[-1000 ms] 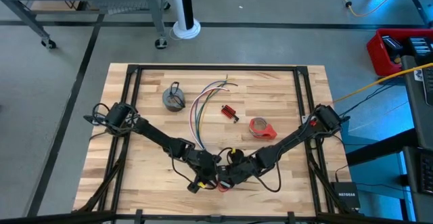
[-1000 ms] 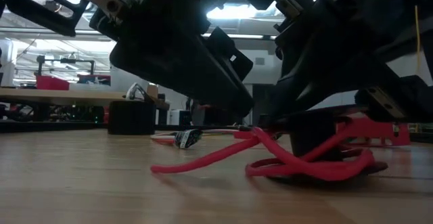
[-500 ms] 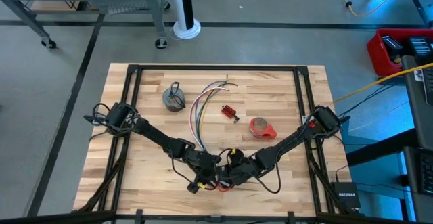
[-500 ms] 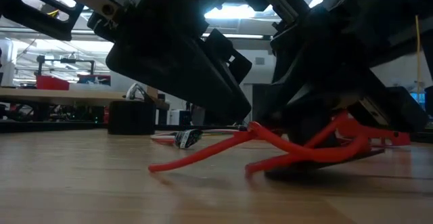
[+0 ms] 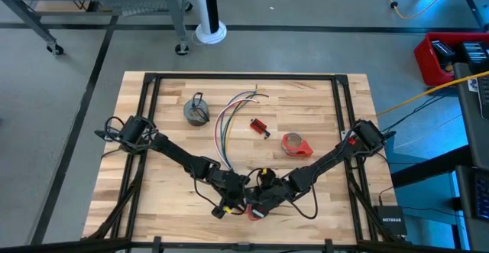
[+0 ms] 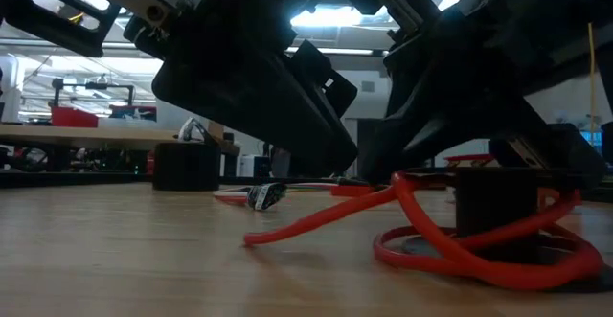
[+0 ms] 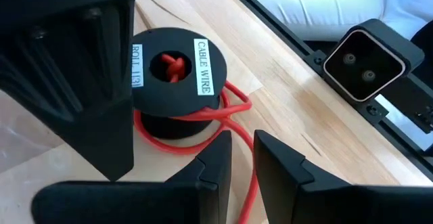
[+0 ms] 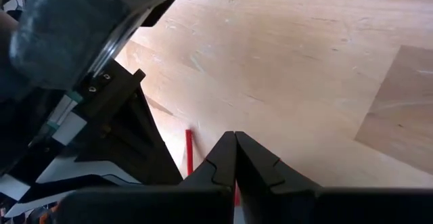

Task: Coil cords
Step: Coil the red wire onto the spool, then return to Home Position

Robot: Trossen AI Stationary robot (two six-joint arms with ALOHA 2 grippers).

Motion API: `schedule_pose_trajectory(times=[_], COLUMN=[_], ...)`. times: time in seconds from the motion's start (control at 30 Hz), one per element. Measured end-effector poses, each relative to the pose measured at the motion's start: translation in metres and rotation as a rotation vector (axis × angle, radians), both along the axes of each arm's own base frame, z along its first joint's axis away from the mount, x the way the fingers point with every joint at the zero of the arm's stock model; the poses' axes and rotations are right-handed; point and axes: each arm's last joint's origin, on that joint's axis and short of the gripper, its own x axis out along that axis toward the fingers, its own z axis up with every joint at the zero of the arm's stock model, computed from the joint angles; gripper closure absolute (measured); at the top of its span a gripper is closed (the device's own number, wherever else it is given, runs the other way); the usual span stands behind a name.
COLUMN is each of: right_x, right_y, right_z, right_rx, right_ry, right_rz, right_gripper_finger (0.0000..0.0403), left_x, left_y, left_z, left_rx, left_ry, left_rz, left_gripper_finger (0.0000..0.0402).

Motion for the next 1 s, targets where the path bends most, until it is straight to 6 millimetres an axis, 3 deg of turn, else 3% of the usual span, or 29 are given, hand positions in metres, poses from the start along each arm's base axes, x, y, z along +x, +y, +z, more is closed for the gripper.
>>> schedule_pose_trajectory(times=[0.37, 0.67, 1.0], right_x=[-0.003, -0.003, -0.029], right_y=[0.006, 0.005, 0.016], right_z=[0.001, 0.005, 0.039], right_rx=[-0.017, -0.035, -0.095], right_ry=[-0.017, -0.015, -0.017], right_rz=[0.001, 0.019, 0.075], right_gripper_finger=[0.0393, 0.0393, 0.0393], left_x=[0.000, 0.002, 0.000], left_y=[0.001, 0.013, 0.021], left_z=[-0.001, -0.004, -0.007], left_rx=[0.005, -0.001, 0.006], left_ry=[0.025, 0.084, 0.146], left_rz=[0.016, 0.094, 0.112], left_gripper_finger=[0.0345, 0.0345, 0.0345])
